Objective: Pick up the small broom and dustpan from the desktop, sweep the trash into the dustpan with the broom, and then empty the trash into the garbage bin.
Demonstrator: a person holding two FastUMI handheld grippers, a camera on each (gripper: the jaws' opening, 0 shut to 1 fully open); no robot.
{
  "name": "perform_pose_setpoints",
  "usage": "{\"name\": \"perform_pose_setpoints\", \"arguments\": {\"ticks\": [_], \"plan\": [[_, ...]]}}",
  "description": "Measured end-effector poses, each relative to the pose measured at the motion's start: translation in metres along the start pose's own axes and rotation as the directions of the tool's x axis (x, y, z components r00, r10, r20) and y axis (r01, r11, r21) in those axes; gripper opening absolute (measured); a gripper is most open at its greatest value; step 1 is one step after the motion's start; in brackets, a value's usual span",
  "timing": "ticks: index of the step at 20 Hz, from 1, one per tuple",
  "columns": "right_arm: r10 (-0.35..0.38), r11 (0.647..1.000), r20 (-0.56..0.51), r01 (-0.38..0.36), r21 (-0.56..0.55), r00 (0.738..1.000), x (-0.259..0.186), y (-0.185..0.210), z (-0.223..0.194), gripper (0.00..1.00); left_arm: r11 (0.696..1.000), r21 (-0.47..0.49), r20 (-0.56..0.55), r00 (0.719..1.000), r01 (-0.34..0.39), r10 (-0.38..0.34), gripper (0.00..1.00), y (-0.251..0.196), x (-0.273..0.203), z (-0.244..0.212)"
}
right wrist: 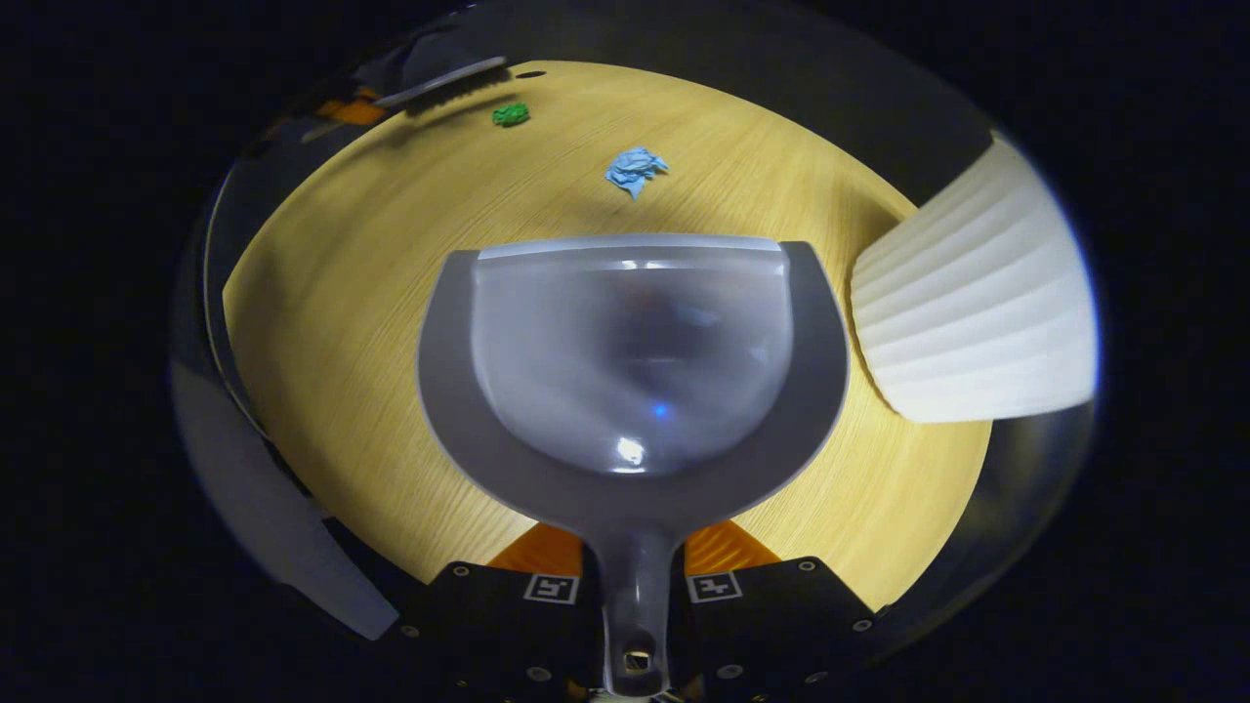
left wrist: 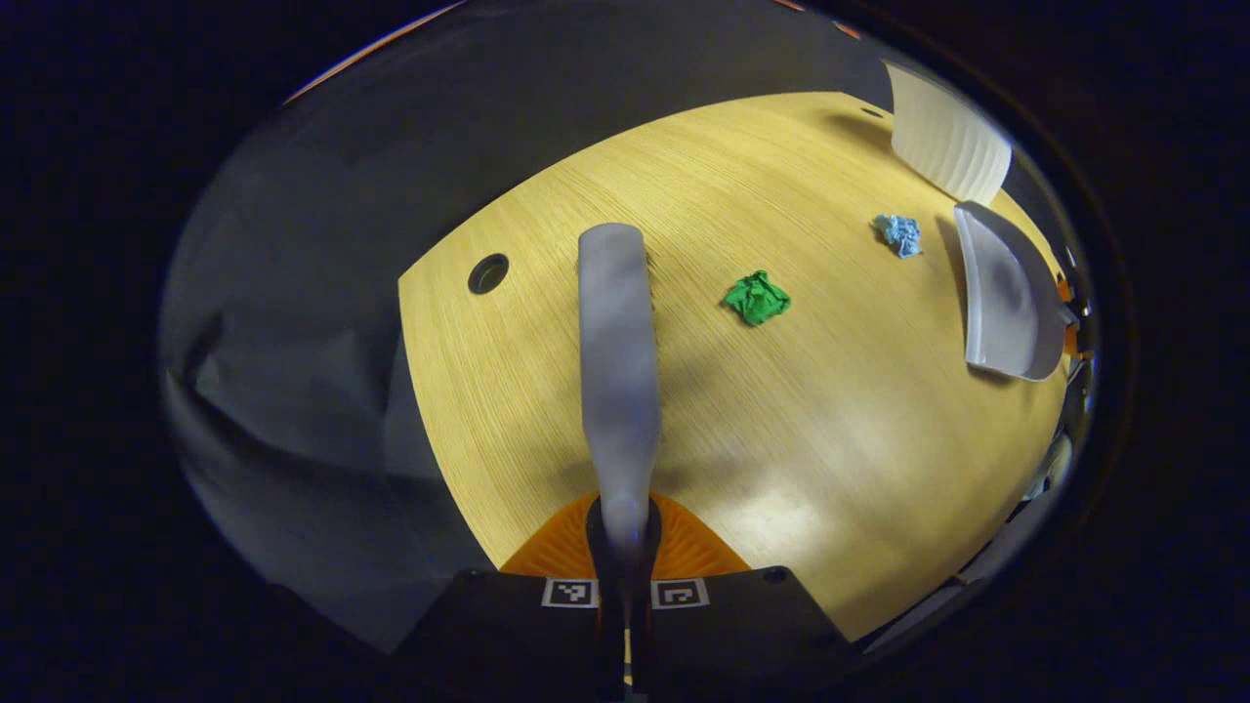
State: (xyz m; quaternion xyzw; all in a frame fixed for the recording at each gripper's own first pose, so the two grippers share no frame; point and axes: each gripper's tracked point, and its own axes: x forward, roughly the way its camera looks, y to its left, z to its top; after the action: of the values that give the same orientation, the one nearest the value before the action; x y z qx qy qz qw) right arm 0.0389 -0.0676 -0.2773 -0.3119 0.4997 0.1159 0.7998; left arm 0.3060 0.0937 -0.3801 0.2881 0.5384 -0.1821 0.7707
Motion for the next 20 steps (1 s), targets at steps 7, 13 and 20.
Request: {"name": "perform_pose_setpoints", "arguments": {"ticks": [7, 13, 20], "plan": [[0.049, 0.999, -0.024, -0.049, -0.009, 0.998, 0.001, -0.002, 0.004, 0.25, 0.99, 0.133, -0.029, 0.998, 0.054, -0.05, 0.06, -0.01, 0.048, 0.052], [0.075, 0.997, -0.013, -0.075, -0.029, 0.997, 0.002, -0.008, 0.006, 0.25, 0.963, 0.22, -0.03, 0.988, 0.154, -0.151, 0.06, -0.097, 0.057, 0.123], [0.095, 0.995, 0.008, -0.095, -0.027, 0.995, 0.003, -0.011, 0.006, 0.26, 0.906, 0.246, -0.038, 0.937, 0.345, -0.347, 0.06, -0.256, 0.053, 0.211]]}}
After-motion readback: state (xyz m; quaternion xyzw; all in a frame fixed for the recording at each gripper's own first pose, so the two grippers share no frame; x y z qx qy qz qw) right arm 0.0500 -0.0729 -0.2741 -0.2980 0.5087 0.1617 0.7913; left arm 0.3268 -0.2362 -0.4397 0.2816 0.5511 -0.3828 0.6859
